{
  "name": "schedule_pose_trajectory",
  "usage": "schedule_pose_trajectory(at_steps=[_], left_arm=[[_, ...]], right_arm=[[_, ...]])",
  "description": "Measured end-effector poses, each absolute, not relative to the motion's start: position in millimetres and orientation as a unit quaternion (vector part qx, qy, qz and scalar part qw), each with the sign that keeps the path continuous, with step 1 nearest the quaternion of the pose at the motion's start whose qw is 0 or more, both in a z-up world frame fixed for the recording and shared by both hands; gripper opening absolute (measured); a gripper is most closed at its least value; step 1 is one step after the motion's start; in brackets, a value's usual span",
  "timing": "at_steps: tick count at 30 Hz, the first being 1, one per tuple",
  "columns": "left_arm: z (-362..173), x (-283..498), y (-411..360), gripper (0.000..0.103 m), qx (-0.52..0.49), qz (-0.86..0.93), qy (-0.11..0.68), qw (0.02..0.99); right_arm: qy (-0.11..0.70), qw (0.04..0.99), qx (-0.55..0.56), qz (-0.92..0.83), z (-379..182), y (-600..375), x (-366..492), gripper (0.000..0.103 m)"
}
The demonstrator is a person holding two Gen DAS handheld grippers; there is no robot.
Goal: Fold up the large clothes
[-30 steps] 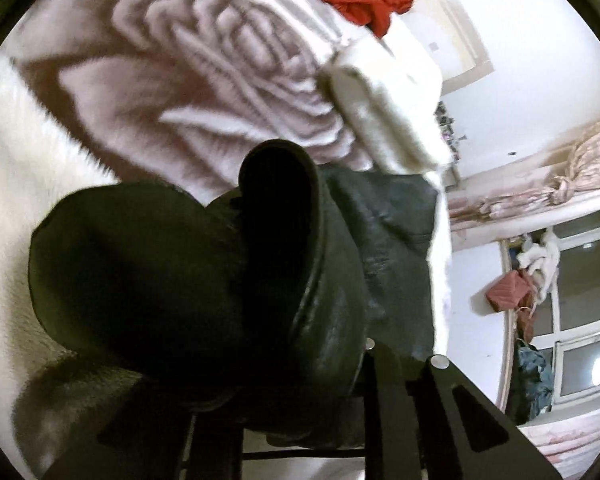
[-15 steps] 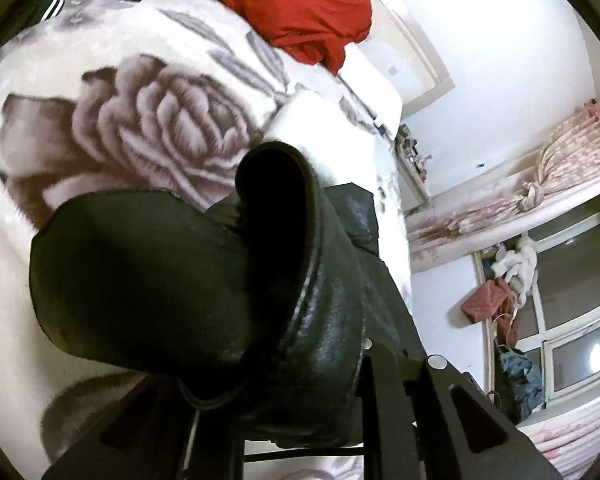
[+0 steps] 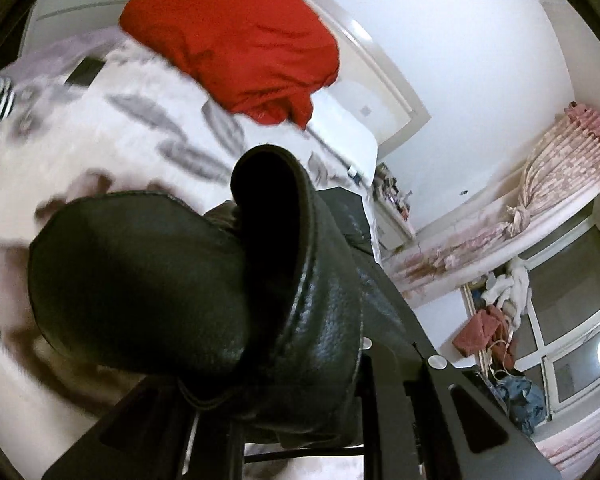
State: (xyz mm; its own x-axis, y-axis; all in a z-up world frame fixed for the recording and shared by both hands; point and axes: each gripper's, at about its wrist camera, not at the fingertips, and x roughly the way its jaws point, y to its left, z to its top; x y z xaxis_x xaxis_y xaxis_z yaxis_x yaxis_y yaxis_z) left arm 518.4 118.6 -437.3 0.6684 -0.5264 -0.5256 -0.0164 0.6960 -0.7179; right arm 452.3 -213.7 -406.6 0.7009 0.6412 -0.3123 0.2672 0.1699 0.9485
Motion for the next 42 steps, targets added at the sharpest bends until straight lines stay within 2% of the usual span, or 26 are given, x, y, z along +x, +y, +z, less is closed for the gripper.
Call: schedule_pose_trajectory(at_steps=[5,10,13,15,18,24,26,27,32,33,34,37,39,42], left_arm=[[-427,590,109,0.012,-0.352,-0.168,0.357,0.849],[-470,681,80,0.012,-0.365,-0.199,0.350,0.840],[-514,716,58,0.012,-0.351,-0.206,0.363,0.838],[-565,736,43,0.013,-0.340,-0.205,0.398,0.827],[-611,740,31,0.020,-0.333,-0.211,0.430,0.812],[-610,729,22,0.027,-0.293,-0.230,0.451,0.811],[-603,735,26,0.035,-0.274,-0.217,0.468,0.812],[-600,735,28,0.043,-0.265,-0.205,0.484,0.809],[-583,716,43,0.060,-0.251,-0.167,0.519,0.800],[-575,709,44,0.083,-0.230,-0.149,0.517,0.811],[-568,703,45,0.094,-0.213,-0.134,0.512,0.821],[-550,688,50,0.094,-0.176,-0.105,0.504,0.839],[-539,681,51,0.095,-0.145,-0.084,0.505,0.847],[-520,670,46,0.095,-0.100,-0.062,0.500,0.858]], right_arm=[[0.339,0.685,0.625,0.159,-382,-219,528,0.042],[0.315,0.699,0.623,0.156,-387,-245,616,0.042],[0.308,0.708,0.618,0.145,-416,-269,658,0.042],[0.313,0.710,0.618,0.127,-452,-287,679,0.042],[0.322,0.723,0.604,0.100,-500,-306,687,0.042],[0.317,0.752,0.572,0.080,-534,-319,669,0.042],[0.317,0.751,0.575,0.070,-540,-318,663,0.046],[0.321,0.748,0.577,0.066,-540,-317,661,0.048],[0.380,0.726,0.572,0.035,-523,-316,661,0.062],[0.398,0.726,0.561,0.028,-518,-315,659,0.065],[0.407,0.727,0.552,0.023,-514,-313,658,0.068],[0.450,0.744,0.494,-0.014,-491,-307,653,0.077],[0.482,0.758,0.436,-0.048,-472,-301,648,0.078],[0.510,0.792,0.319,-0.100,-443,-286,635,0.084]])
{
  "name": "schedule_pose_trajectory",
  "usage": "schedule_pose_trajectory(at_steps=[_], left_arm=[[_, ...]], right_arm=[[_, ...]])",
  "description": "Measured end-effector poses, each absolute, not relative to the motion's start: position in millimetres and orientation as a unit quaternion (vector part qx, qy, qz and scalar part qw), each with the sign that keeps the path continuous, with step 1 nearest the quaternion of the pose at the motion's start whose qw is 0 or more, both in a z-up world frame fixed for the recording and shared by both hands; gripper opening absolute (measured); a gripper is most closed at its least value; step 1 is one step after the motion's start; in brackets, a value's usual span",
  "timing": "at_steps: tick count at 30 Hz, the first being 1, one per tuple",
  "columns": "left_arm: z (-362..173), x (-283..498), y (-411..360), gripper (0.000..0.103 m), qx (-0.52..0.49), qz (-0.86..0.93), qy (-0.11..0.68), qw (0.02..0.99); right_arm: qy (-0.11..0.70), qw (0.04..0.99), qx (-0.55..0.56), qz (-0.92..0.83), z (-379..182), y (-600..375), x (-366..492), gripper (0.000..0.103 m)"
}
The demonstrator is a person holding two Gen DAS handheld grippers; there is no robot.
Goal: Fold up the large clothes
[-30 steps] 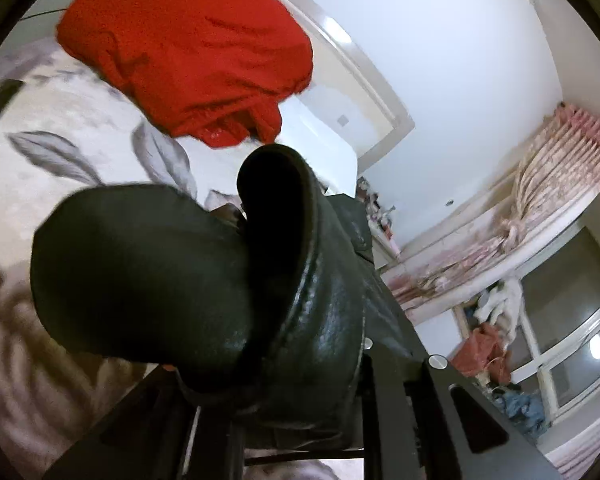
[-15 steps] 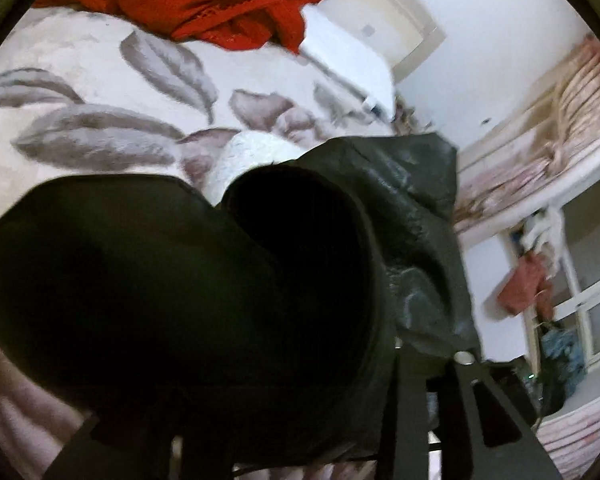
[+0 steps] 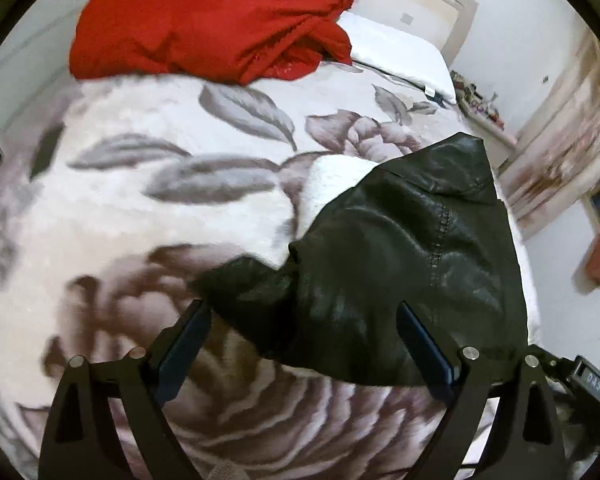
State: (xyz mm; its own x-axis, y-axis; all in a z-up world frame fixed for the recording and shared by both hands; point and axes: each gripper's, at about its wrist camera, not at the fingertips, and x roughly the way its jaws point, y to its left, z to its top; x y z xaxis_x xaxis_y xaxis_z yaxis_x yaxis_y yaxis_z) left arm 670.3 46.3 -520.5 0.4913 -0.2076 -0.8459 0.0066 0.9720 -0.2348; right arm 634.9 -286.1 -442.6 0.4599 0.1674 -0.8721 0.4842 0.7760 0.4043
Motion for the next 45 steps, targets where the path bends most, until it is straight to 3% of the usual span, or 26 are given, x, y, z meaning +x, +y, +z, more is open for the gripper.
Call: schedule_pose_trajectory(at_steps=[3,6,14,29,36,45], left_arm=[[-500,657,33,0.095,-0.049,-0.054,0.498,0.864],[-477,645,23,0.095,-0.027,-0.053,0.494,0.868],[-387,577,4,0.095,-0.006,-0.059,0.474,0.878],[-197,417,5,0.095,-0.008,-0.054,0.412,0.909],[-149,357,7,0.095,-0.019,-0.047,0.400,0.915],[-118,319,9,0.095,-0.016,-0.029,0.421,0.906]], right_arm=[[0.530,0.819,0.141,-0.167,-408,-258,629,0.087],[0.536,0.823,0.068,-0.174,-386,-242,620,0.088],[0.508,0.841,0.026,-0.185,-293,-219,565,0.088],[0.425,0.888,-0.001,-0.175,-58,-163,370,0.088],[0.391,0.907,-0.007,-0.157,24,-145,286,0.088],[0.387,0.910,-0.023,-0.147,82,-128,222,0.088]])
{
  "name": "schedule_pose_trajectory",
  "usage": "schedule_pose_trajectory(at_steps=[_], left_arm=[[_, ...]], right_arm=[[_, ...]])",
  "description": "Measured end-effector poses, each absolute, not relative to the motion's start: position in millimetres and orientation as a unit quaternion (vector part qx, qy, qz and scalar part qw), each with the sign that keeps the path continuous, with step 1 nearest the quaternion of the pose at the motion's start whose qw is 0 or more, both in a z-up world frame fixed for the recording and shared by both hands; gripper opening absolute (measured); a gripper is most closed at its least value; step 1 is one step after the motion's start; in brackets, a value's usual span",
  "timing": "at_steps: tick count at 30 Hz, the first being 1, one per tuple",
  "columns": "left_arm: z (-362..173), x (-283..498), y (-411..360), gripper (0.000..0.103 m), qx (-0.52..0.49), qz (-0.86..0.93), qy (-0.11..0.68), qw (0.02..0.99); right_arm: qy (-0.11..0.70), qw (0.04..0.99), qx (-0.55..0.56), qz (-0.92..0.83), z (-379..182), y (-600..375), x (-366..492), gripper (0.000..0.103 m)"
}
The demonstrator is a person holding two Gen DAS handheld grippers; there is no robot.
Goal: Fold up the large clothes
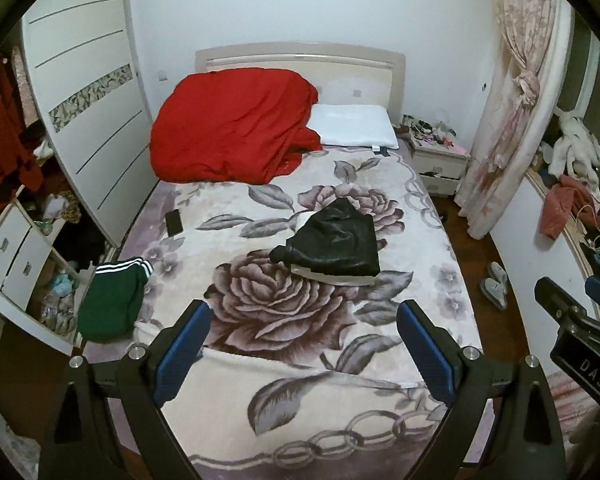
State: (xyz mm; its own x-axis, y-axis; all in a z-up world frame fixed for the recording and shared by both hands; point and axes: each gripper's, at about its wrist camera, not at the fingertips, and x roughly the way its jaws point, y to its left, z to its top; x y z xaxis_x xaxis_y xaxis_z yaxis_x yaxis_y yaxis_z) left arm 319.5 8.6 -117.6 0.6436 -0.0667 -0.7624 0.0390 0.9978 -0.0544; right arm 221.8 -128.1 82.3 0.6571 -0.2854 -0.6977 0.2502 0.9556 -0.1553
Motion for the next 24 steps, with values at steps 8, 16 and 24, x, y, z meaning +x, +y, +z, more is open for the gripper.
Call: schedule_pose_trajectory(at_steps=[8,16,24], left_arm=[[-99,303,8,0.095,-0.008,-0.021,0.406,0.914],[-93,295,10,0.096,-0.015,-0.019,0.390,0.920],[-92,290,7,0.097,-0.016,-0.017,0.384,0.923]], right_arm=[[0.388,0.912,-0.031,-0.130,114,-121,210,0.088],[0.368,0.921,-0.039,-0.120,128,-118,200,0.089],[0.370,0.921,-0.037,-0.114,131,-120,201,0.089]])
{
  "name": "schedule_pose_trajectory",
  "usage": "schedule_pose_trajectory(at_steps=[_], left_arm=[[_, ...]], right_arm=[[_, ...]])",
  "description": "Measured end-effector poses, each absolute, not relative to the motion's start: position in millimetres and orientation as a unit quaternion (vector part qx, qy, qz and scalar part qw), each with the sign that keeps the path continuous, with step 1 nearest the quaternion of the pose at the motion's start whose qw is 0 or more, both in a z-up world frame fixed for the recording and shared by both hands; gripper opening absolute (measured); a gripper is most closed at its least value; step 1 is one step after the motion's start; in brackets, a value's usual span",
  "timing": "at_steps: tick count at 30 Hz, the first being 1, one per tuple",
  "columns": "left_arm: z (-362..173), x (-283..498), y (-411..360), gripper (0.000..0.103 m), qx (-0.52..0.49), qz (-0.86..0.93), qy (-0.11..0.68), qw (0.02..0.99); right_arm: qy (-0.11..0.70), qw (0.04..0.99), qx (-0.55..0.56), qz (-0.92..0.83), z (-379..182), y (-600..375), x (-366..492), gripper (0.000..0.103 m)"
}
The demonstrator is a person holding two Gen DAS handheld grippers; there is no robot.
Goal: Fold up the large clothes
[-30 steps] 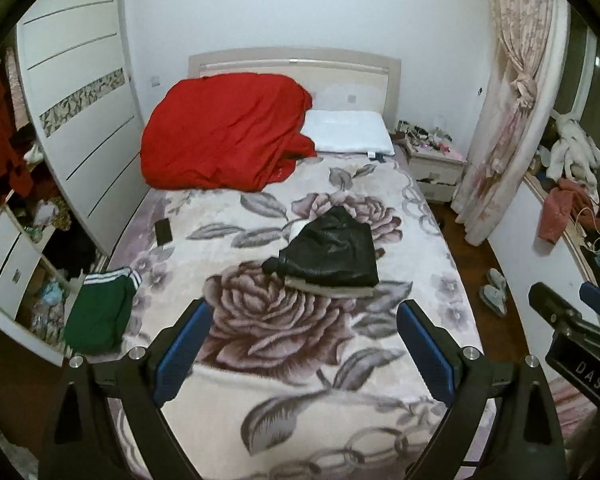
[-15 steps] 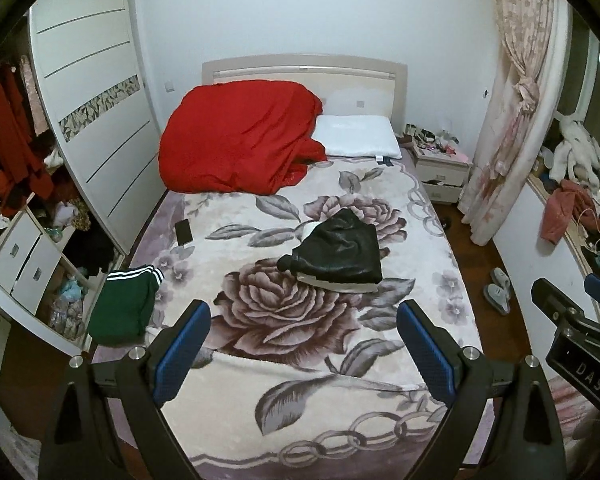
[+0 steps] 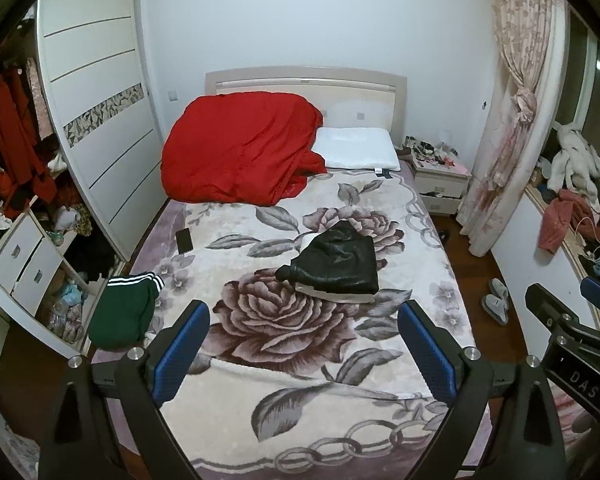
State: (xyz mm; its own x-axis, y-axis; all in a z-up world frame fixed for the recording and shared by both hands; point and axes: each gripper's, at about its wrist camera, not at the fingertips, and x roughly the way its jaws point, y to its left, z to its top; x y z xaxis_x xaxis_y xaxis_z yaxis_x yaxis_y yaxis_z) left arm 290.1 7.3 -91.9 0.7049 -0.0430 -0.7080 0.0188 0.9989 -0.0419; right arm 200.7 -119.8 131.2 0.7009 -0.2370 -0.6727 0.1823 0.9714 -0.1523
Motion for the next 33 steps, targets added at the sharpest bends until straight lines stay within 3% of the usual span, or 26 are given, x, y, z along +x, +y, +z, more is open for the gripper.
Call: schedule_pose_trajectory(at_steps=[33], left_arm=[[-73,288,12,0.097,-0.007,-0.029,0.369,0.929]], right_arm=[[0.357,0.928,-0.025,-0.100,149,-123,193,0.090]])
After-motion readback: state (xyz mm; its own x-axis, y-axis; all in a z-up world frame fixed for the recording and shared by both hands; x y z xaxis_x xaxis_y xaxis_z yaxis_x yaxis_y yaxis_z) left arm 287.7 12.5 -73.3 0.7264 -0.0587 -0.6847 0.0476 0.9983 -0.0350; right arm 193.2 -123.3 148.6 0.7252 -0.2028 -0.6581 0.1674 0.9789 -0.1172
